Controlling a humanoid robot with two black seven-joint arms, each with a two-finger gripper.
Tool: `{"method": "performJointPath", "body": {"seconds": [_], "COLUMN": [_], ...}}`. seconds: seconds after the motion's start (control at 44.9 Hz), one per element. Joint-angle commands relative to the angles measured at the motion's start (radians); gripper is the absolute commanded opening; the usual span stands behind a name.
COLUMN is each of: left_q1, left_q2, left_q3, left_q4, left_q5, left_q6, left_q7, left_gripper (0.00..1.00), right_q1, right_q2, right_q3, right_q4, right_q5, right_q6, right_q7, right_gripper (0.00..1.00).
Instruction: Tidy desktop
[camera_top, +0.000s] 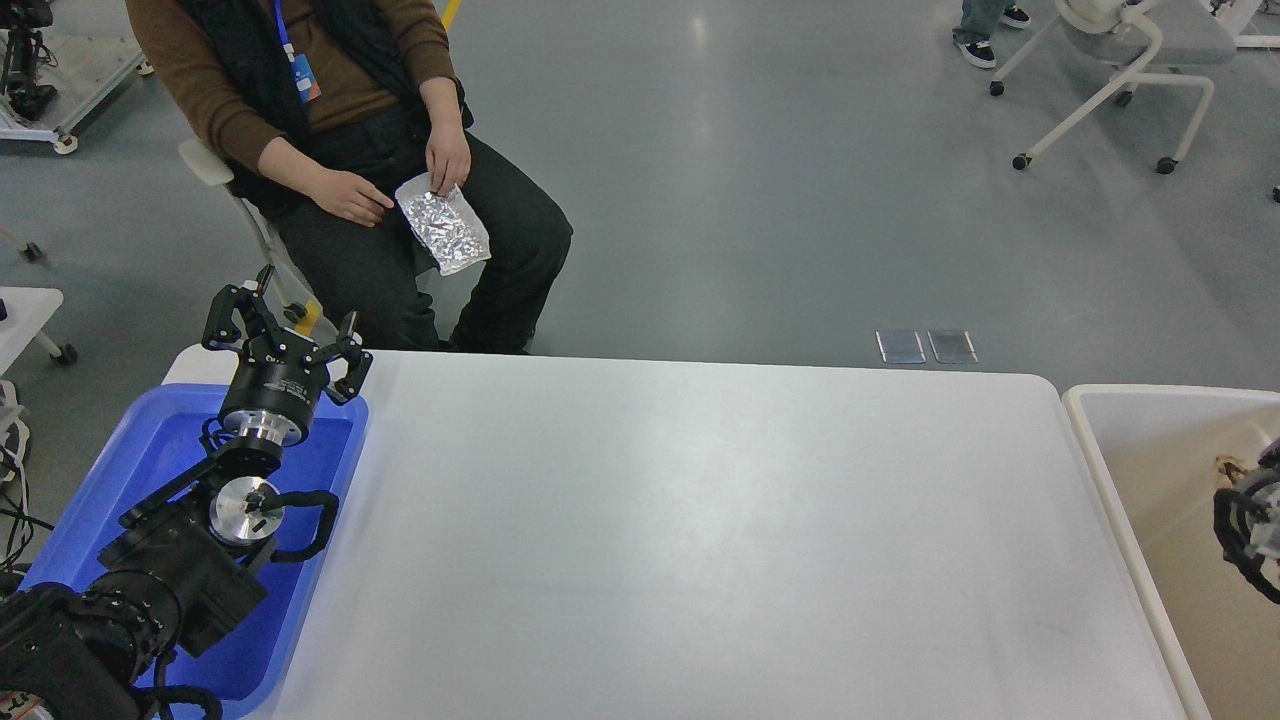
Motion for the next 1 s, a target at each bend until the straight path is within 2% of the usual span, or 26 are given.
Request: {"method": "performJointPath", "body": {"seconds": [0.0, 0.245, 0.312, 0.379, 0.401, 0.446, 0.49, 0.512, 0.98], "left_q1": [0.0, 0.0, 0.0, 0.0, 0.0, 0.0, 0.0, 0.0, 0.0], "left_q2": [0.0, 0.0, 0.0, 0.0, 0.0, 0.0, 0.0, 0.0, 0.0], "left_q3": [0.0, 0.0, 0.0, 0.0, 0.0, 0.0, 0.0, 0.0, 0.0], "left_q4": [0.0, 0.0, 0.0, 0.0, 0.0, 0.0, 0.0, 0.0, 0.0], "left_q5": [0.0, 0.0, 0.0, 0.0, 0.0, 0.0, 0.0, 0.0, 0.0], "left_q6": [0.0, 0.0, 0.0, 0.0, 0.0, 0.0, 0.0, 0.0, 0.0], "left_q7": [0.0, 0.0, 0.0, 0.0, 0.0, 0.0, 0.0, 0.0, 0.0], "left_gripper": [1.0, 1.0, 1.0, 1.0, 1.0, 1.0, 1.0, 1.0, 1.0], "right_q1": [-0.085, -0.102, -0.102, -0.102, -0.102, -0.102, -0.102, -0.102, -0.075], "right_q2": [0.033, 0.034, 0.034, 0.034, 0.034, 0.034, 0.034, 0.034, 0.034], "right_q3": [0.044, 0.058, 0.058, 0.059, 0.061, 0.067, 0.07, 0.07, 0.053], "right_q4": [-0.046, -0.086, -0.086, -0.086, -0.086, -0.086, -0.085, -0.085, -0.071], "right_q5": [0.008, 0.008, 0.008, 0.008, 0.008, 0.008, 0.008, 0.008, -0.009], "right_q6": [-0.002, 0.006, 0.006, 0.006, 0.004, 0.004, 0.006, 0.007, 0.007], "right_q7": [-0.011, -0.011, -0.01, -0.01, -0.01, -0.008, -0.005, -0.004, 0.001], "right_gripper": [0.0, 0.02, 0.29, 0.74, 0.83, 0.86, 0.98, 1.0, 1.0]}}
